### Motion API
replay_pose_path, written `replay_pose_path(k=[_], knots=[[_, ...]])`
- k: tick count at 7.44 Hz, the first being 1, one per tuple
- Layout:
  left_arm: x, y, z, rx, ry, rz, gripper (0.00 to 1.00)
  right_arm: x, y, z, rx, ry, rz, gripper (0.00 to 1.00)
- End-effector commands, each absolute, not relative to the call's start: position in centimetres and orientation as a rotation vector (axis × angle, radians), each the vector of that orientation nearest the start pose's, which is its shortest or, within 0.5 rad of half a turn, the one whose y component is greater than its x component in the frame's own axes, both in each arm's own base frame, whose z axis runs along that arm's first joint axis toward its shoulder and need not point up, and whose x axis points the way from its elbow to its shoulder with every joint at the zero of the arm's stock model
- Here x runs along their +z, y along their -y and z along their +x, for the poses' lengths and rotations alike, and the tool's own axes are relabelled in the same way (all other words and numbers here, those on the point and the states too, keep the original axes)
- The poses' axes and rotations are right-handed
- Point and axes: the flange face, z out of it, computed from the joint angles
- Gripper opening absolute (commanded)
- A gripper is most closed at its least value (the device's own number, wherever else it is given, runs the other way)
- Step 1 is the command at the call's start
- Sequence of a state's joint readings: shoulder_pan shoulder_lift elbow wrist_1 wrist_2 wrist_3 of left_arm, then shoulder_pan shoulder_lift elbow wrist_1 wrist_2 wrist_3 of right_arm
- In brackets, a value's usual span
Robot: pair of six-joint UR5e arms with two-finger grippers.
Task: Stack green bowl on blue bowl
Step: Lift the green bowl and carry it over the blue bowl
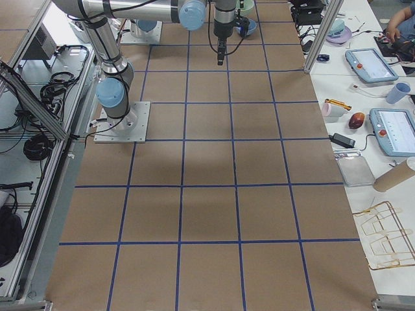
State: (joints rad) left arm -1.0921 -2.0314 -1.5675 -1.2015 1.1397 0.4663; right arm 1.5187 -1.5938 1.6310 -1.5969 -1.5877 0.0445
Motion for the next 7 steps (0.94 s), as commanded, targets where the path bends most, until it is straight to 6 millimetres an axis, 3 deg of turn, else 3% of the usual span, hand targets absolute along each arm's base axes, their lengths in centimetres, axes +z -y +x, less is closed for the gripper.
replay_pose_path(k=[1,7], knots=[[25.5,66.2,11.5,-0.239,-3.583,-0.094,0.0,47.2,48.7,10.6,0.017,-3.155,0.152,1.0],[23.9,67.5,11.6,-0.256,-3.554,-0.136,0.0,47.2,48.7,10.6,0.017,-3.155,0.152,1.0]])
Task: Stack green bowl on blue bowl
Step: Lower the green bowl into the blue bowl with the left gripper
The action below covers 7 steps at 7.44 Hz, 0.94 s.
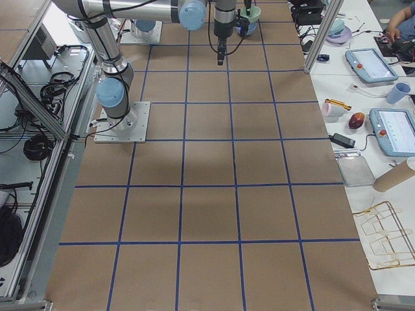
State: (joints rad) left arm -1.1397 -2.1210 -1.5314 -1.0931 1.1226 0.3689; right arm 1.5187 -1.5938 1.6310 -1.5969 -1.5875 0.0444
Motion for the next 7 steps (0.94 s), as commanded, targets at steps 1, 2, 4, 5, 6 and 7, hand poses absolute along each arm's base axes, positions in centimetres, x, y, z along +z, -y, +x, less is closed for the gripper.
replay_pose_path(k=[1,2,4,5,6,7], knots=[[23.79,67.48,11.52,-0.25,-3.555,-0.151,0.0,47.23,48.7,10.64,0.017,-3.155,0.152,1.0],[23.72,67.46,11.41,-0.246,-3.555,-0.149,0.0,47.23,48.7,10.64,0.017,-3.155,0.152,1.0],[23.42,67.15,11.68,-0.216,-3.53,-0.151,0.0,47.23,48.7,10.64,0.017,-3.155,0.152,1.0],[23.42,67.15,11.69,-0.215,-3.53,-0.154,0.0,47.23,48.7,10.64,0.017,-3.155,0.152,1.0],[23.33,67.11,11.57,-0.208,-3.53,-0.152,0.0,47.23,48.7,10.64,0.017,-3.155,0.152,1.0],[23.51,67.14,11.57,-0.213,-3.53,-0.156,0.0,47.23,48.7,10.64,0.017,-3.155,0.152,1.0]])
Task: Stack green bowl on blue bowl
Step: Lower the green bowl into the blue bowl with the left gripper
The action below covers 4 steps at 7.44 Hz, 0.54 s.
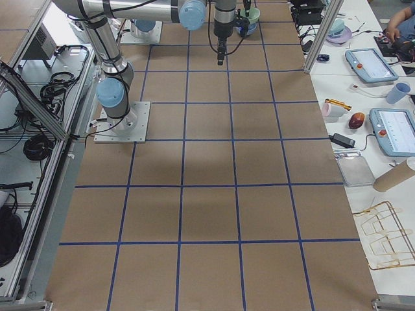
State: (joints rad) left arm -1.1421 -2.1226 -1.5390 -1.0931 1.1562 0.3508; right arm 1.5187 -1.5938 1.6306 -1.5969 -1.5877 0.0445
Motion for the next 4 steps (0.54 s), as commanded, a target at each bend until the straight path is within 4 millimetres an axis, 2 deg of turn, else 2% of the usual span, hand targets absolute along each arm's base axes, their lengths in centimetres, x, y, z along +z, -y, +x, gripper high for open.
replay_pose_path(k=[1,2,3,4], knots=[[23.35,67.12,11.55,-0.204,-3.533,-0.184,0.0,47.23,48.7,10.64,0.017,-3.155,0.152,1.0],[23.3,67.1,11.52,-0.205,-3.534,-0.185,0.21,47.23,48.7,10.64,0.017,-3.155,0.152,1.0],[23.36,67.13,11.55,-0.206,-3.532,-0.184,0.58,47.23,48.7,10.64,0.017,-3.155,0.152,1.0],[23.48,67.22,11.48,-0.206,-3.532,-0.192,0.74,47.23,48.7,10.64,0.017,-3.155,0.152,1.0]])
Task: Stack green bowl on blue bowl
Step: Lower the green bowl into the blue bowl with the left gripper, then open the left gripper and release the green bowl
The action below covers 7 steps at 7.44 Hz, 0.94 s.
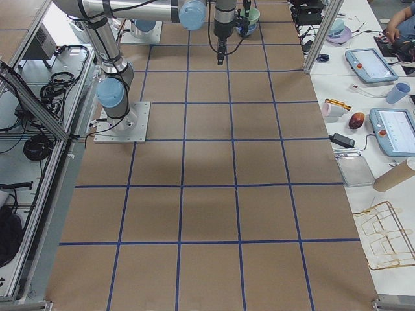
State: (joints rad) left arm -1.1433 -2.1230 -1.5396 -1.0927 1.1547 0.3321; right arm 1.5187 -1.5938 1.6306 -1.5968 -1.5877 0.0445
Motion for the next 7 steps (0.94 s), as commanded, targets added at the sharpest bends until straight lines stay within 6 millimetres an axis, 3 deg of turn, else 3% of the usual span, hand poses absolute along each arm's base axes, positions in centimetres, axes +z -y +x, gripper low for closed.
replay_pose_path(k=[1,3,4,6,7], knots=[[23.7,67.3,11.5,-0.21,-3.531,-0.212,0.81,47.2,48.7,10.6,0.017,-3.155,0.152,1.0],[25.3,67.1,11.3,-0.228,-3.522,-0.211,0.9,47.2,48.7,10.6,0.017,-3.155,0.152,1.0],[27.6,66.7,10.2,-0.244,-3.512,-0.191,0.98,47.2,48.7,10.6,0.017,-3.155,0.152,1.0],[33.8,65.6,5.9,-0.147,-3.311,-0.036,1.0,47.2,48.7,10.6,0.017,-3.155,0.152,1.0],[36.7,64.3,3.5,-0.088,-3.307,-0.03,1.0,47.2,48.7,10.6,0.017,-3.155,0.152,1.0]])
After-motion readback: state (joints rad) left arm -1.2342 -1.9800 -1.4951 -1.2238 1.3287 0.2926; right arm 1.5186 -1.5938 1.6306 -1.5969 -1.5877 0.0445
